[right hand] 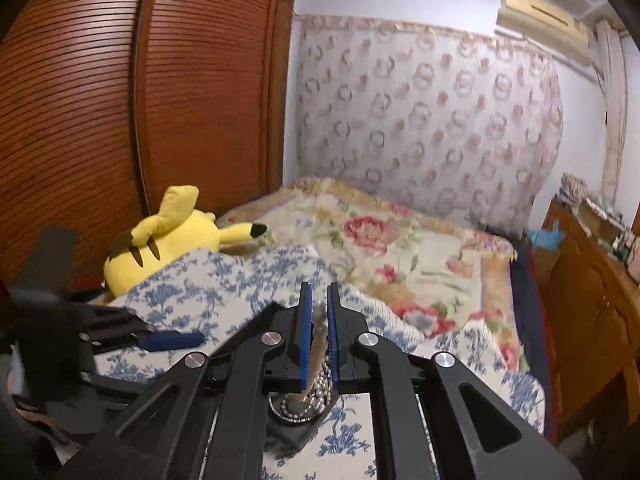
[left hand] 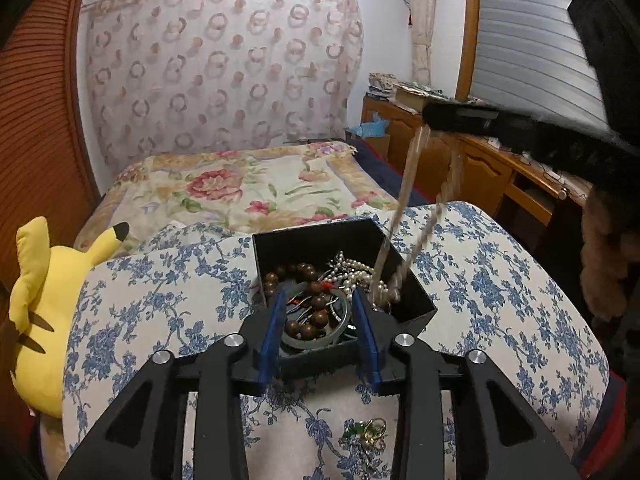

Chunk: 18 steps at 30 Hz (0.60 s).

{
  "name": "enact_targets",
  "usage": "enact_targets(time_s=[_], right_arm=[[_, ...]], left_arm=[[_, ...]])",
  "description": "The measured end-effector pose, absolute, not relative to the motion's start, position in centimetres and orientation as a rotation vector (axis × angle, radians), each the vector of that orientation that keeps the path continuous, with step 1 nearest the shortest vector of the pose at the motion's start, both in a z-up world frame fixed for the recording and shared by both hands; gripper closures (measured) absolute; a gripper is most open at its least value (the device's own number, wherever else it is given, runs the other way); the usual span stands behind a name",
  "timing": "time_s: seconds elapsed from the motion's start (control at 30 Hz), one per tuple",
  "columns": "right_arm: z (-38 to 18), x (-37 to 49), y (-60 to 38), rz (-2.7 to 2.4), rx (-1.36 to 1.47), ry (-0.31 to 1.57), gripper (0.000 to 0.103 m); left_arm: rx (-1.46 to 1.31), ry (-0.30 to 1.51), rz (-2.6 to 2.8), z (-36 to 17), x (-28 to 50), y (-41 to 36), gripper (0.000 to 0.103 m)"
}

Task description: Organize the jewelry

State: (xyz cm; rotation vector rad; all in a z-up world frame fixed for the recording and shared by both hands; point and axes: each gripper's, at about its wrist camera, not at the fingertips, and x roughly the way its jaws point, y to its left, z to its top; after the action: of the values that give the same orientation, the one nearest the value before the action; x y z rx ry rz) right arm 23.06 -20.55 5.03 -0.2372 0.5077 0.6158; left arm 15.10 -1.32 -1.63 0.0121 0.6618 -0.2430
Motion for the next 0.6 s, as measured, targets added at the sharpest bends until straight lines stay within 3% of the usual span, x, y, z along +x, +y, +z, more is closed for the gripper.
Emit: enact_targets(time_s=[0.13, 0.33, 0.37, 0.4, 0.6], right_arm=[[4.0, 22.7, -20.4, 0.619, -0.232, 0.526, 0.085], [2.3, 20.4, -21.0, 0.66, -0.226, 0.55, 0.084], [1.6, 19.9, -21.1, 0.669, -0.228, 0.56, 0.084], [0.8, 19.3, -21.1, 0.673, -0.234, 0.573, 0.084], [-3.8, 16.7, -20.2, 0.726, -0.258, 0.668, 0.084]], left_arm=[[0.017, 0.66, -0.24, -1.7, 14.3, -0.8, 0.058], [0.026, 0.657, -0.238, -2.0, 12.3, 0.3, 0.05], [0.028, 0.656, -0.235, -2.0, 12.0, 0.5, 0.044], [0.029, 0.651, -0.235, -2.1, 11.6, 0.7, 0.029], [0.022, 0.656, -0.225, -3.1, 9.5, 2.2, 0.028]])
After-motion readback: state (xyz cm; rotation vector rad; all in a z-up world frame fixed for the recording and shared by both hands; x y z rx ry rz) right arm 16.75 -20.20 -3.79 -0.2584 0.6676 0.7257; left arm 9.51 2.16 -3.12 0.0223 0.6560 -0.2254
